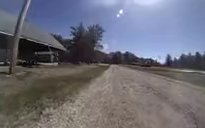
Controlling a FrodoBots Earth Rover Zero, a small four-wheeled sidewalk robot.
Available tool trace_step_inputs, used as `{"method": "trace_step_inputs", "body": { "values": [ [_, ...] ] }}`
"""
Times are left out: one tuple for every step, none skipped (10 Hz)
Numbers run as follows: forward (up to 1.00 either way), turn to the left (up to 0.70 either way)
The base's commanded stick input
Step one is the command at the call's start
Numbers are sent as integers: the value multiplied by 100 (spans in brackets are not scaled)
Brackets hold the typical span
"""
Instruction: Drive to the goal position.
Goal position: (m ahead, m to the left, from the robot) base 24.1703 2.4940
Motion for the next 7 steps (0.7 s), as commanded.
{"method": "trace_step_inputs", "body": {
  "values": [
    [70,0],
    [70,0],
    [70,0],
    [70,0],
    [70,0],
    [70,0],
    [70,0]
  ]
}}
